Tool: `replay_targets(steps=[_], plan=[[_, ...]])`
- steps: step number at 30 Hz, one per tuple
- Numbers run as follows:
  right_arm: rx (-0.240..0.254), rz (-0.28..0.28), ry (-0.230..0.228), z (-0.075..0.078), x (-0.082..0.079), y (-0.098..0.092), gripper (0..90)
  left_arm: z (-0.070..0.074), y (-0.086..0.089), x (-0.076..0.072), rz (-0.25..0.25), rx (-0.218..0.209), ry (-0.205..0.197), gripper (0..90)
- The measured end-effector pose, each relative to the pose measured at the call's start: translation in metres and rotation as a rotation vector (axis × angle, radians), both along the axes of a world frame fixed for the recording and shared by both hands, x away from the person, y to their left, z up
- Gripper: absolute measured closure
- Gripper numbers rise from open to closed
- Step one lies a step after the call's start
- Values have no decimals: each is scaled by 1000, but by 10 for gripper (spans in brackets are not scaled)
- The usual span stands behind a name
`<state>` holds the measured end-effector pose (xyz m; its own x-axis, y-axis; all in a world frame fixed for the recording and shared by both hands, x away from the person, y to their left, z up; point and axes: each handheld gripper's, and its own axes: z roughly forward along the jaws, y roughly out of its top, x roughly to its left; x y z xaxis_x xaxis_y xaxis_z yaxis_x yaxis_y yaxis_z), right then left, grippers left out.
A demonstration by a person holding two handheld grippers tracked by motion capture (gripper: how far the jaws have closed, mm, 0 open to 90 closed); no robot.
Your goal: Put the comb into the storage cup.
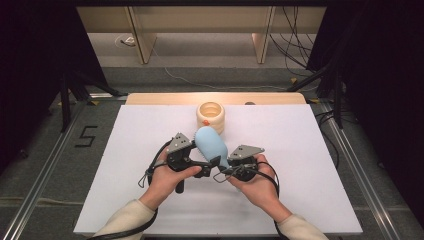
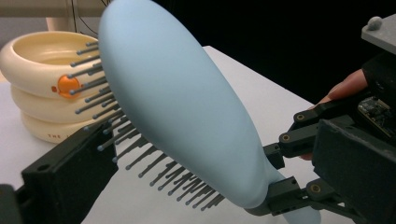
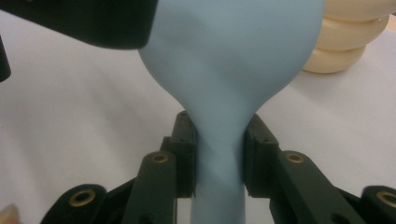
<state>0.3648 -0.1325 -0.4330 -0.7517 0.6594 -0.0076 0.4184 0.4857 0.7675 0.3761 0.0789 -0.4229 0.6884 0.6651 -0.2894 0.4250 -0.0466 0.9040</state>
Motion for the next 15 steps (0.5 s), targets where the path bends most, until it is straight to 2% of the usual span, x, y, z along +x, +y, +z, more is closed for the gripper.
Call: replay_targets(steps=[5, 10, 12, 15], plan=[[1, 1, -3, 0, -1, 1, 704, -1, 1, 3, 16, -35, 20, 29], [6, -1, -11, 1, -1, 1, 704, -3, 2, 6, 28, -80, 48, 133], [9, -2, -15, 1, -1, 1, 704, -5, 0, 5, 15, -78, 44, 179], [11, -2, -17, 1, -1, 0, 704, -5, 0, 6, 25, -88, 49, 216]])
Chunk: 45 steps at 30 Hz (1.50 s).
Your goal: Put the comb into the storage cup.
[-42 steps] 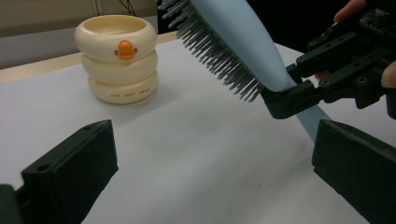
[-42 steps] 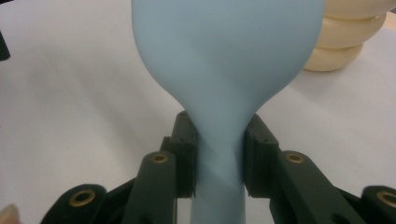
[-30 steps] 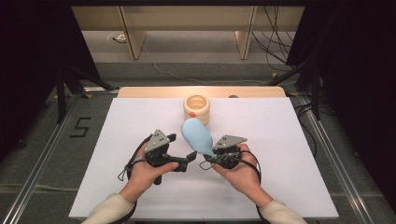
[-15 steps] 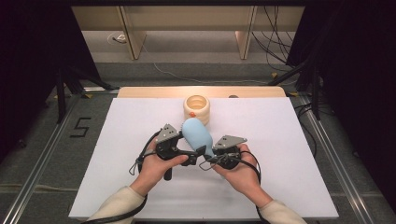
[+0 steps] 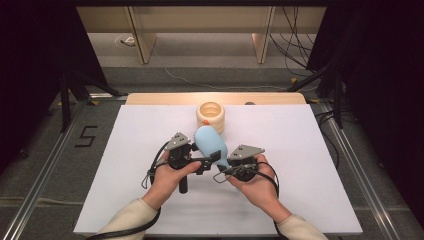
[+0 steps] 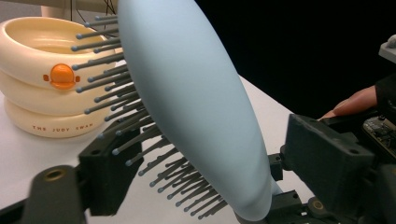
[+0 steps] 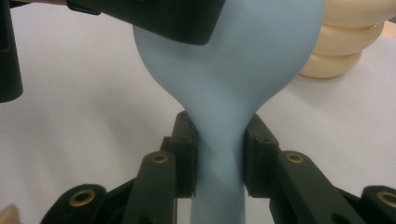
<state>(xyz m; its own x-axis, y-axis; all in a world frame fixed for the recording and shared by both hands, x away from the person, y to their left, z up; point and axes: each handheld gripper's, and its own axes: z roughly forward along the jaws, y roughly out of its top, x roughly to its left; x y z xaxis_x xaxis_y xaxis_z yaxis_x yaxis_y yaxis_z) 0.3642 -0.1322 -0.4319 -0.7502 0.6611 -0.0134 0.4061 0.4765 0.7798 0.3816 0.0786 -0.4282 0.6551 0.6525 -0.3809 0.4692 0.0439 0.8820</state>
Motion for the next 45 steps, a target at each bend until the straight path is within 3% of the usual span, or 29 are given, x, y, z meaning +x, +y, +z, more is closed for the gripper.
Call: replay_targets(steps=[5, 17, 25, 34, 39, 45], plan=[[5, 0, -4, 0, 0, 0, 704, -1, 2, 1, 12, -48, 21, 321], [10, -2, -14, -1, 1, 0, 702, 2, 6, -1, -38, -171, 33, 478], [11, 7, -27, 0, 0, 0, 700, 6, 4, -4, -61, -151, -12, 507], [22, 12, -41, 1, 0, 0, 677, 12, 1, -8, -63, -88, -73, 513], [46, 0, -55, 3, 1, -3, 543, 14, 1, -9, -57, -66, -92, 515], [96, 33, -56, 3, 5, -6, 334, 20, 2, -8, -43, -29, -137, 514]])
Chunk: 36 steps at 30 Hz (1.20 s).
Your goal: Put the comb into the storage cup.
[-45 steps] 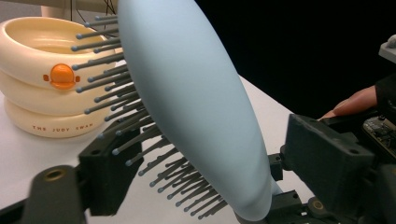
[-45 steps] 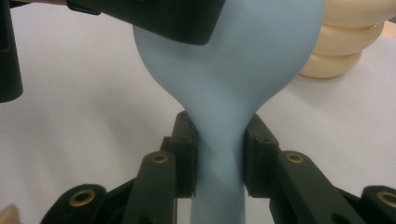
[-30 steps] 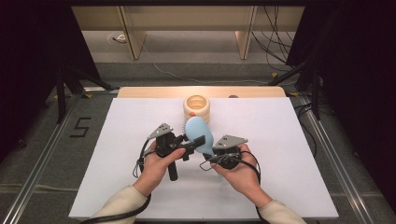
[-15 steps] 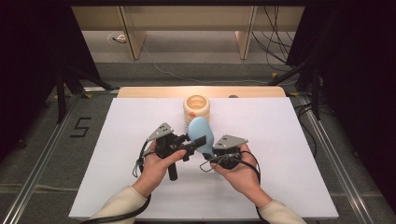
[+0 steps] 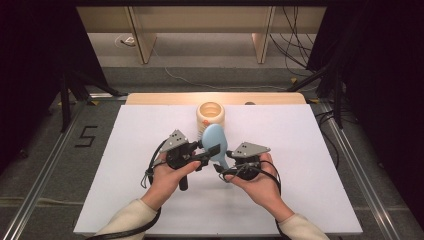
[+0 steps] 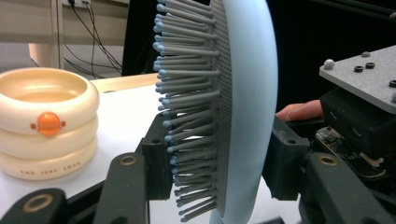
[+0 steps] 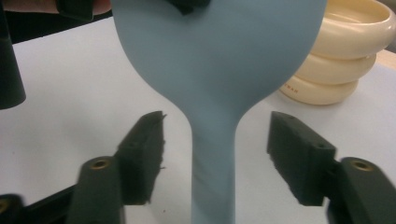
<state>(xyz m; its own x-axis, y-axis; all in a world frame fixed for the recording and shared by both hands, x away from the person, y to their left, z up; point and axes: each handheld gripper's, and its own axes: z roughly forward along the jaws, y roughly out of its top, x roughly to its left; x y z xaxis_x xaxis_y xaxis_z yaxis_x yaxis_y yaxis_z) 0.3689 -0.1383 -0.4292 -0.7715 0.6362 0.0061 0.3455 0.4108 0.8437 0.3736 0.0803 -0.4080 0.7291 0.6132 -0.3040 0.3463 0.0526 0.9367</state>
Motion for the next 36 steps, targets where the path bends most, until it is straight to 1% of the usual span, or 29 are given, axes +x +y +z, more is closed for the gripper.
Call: replay_targets(steps=[1, 2, 3, 5, 7, 9, 10, 12, 18, 22, 25, 27, 32, 36], plan=[[6, -1, -3, 0, 0, -1, 303, 1, 0, 0, 1, 2, -5, 514], [18, 0, 0, 0, 0, -2, 237, 2, 0, 0, 3, 4, -9, 515], [18, 0, 0, 0, 0, -2, 237, 2, 0, 0, 5, 10, -13, 515], [35, 2, 2, 0, 0, -4, 194, 4, 0, 1, 11, 26, -29, 514], [53, 15, 3, -1, 0, -7, 158, 6, 0, 1, 11, 28, -35, 514], [57, 16, 4, -1, 0, -8, 153, 7, 0, 2, 13, 32, -42, 514], [70, 20, 0, -1, 0, -11, 143, 8, 0, 2, 14, 36, -48, 514], [76, 20, -2, -1, 0, -12, 132, 10, -1, 3, 16, 48, -61, 514], [110, 15, -3, -1, 0, -23, 93, 15, -1, 5, 24, 64, -81, 513], [132, 6, -7, -2, 0, -30, 85, 17, -1, 7, 22, 64, -95, 514], [143, 0, -14, -1, -1, -34, 83, 19, 0, 8, 27, 69, -96, 513], [148, -1, -20, -1, -2, -37, 81, 20, 1, 9, 28, 63, -93, 513], [151, -17, -27, 0, -4, -46, 80, 22, 1, 12, 32, 72, -101, 512], [152, -33, -27, -2, -6, -55, 80, 24, 0, 14, 30, 80, -116, 512]])
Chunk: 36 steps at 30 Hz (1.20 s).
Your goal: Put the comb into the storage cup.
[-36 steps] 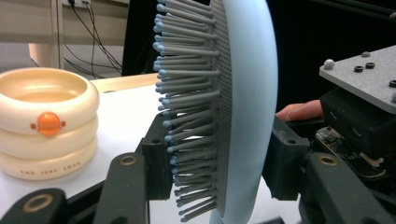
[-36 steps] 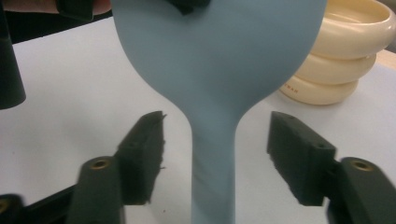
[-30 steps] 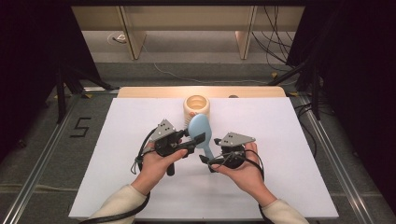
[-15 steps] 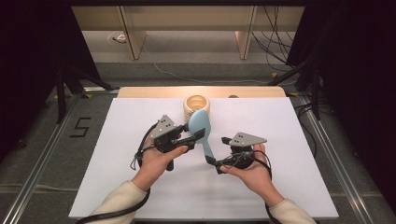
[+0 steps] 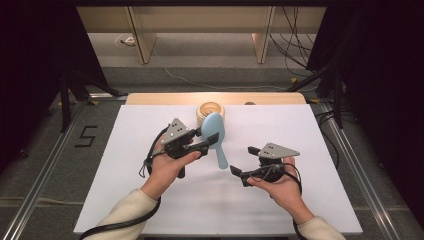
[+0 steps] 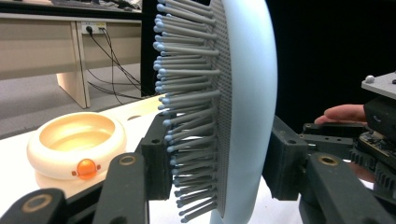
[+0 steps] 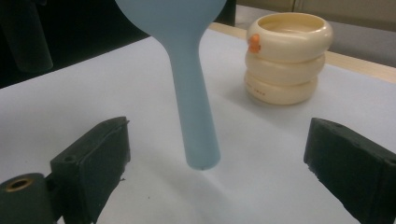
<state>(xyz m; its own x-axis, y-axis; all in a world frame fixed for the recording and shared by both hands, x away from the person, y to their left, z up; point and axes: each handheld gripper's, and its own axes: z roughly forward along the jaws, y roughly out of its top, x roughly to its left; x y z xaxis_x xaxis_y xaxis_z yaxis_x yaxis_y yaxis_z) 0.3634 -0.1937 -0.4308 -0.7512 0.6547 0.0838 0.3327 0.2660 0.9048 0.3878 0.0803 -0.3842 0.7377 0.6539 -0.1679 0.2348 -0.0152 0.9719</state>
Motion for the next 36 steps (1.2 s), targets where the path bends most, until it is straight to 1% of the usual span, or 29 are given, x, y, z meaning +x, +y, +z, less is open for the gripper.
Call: replay_targets(steps=[4, 11, 19, 22, 29, 36], plan=[[4, -15, 3, -2, -2, -9, 79, 1, -1, 2, 7, 9, -4, 511], [13, -41, 0, -3, -6, -25, 78, 5, -1, 5, 11, 12, -8, 511], [18, -65, -3, -6, -10, -40, 74, 11, -1, 11, 19, 6, -14, 511], [20, -70, -4, -7, -12, -44, 72, 13, -1, 13, 21, 9, -17, 511], [25, -76, -3, -9, -15, -53, 72, 18, -1, 17, 28, -4, -21, 510], [29, -84, -5, -11, -19, -60, 72, 23, 1, 21, 37, -1, -28, 510]])
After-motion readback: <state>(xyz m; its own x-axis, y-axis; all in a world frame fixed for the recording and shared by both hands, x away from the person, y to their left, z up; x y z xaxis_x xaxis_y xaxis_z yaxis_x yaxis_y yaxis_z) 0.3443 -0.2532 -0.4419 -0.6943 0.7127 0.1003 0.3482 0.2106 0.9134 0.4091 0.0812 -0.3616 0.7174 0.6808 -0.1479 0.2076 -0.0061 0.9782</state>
